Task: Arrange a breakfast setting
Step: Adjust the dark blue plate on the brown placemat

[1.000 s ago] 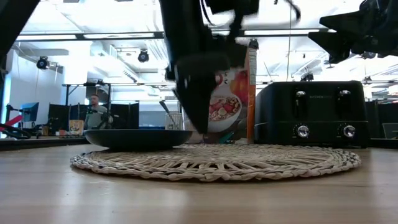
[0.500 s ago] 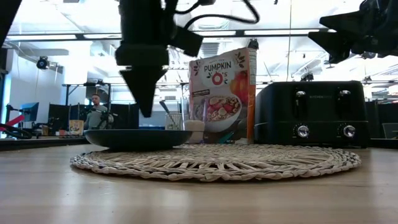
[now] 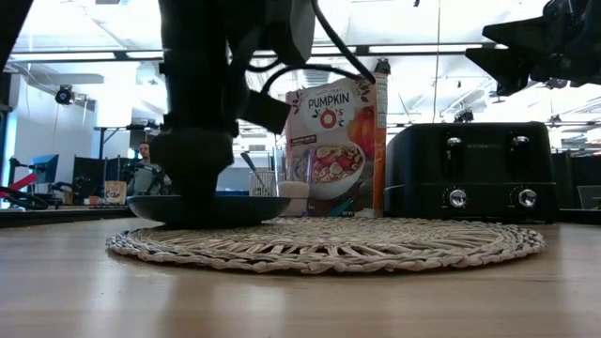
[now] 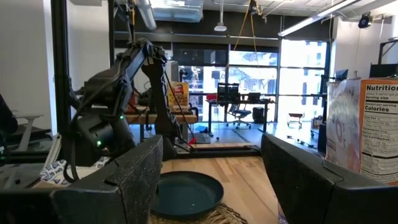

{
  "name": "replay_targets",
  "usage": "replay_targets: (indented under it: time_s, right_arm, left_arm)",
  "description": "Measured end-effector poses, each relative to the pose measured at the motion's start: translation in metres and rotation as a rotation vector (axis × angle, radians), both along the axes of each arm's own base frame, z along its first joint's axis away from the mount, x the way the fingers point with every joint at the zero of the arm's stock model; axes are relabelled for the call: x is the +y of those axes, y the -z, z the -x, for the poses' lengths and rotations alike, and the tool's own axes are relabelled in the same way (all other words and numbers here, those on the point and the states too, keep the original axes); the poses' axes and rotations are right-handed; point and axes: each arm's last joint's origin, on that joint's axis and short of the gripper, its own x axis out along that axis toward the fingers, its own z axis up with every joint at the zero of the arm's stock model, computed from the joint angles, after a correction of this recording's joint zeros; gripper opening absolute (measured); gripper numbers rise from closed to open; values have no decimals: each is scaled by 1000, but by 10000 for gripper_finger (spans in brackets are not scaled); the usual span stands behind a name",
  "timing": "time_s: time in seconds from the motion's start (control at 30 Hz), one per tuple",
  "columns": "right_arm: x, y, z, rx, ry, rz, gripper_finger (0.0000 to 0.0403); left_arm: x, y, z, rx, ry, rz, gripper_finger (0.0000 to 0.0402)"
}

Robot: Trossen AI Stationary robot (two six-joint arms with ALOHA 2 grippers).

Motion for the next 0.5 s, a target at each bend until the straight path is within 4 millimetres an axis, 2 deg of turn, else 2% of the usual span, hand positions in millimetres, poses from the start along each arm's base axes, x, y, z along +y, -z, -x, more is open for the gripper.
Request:
replay_targets:
  time_s: [0.17,0.5]
  right_arm:
    - [0,0,0,0,0,0,260]
    - [0,0,0,0,0,-2,260]
  left_arm:
    - [-1,3,-1,-6,40,5,182]
    - [-6,-4,-7,-40,73,25,78]
